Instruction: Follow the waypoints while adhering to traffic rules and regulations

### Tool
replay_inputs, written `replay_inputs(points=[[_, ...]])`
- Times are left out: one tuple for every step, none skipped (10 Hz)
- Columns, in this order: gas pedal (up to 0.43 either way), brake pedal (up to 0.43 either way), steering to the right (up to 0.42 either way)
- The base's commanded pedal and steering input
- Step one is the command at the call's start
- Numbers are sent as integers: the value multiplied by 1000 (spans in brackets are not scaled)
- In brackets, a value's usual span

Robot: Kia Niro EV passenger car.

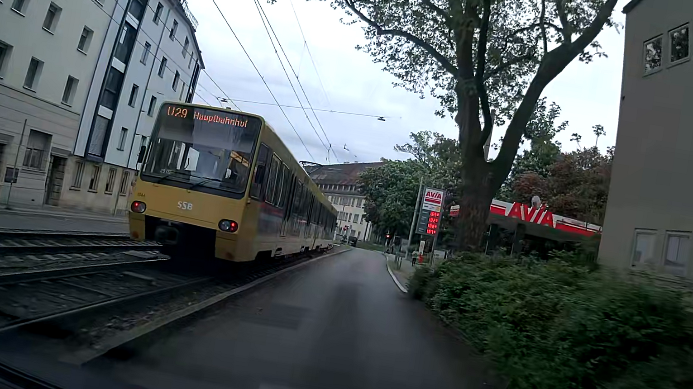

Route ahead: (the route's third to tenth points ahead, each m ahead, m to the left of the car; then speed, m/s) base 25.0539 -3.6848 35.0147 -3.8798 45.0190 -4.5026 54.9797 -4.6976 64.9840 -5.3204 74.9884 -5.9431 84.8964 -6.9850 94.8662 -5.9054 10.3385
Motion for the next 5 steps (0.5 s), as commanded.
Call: replay_inputs(points=[[39, 0, 8], [39, 0, 7], [39, 0, 7], [28, 0, 7], [28, 0, 7]])
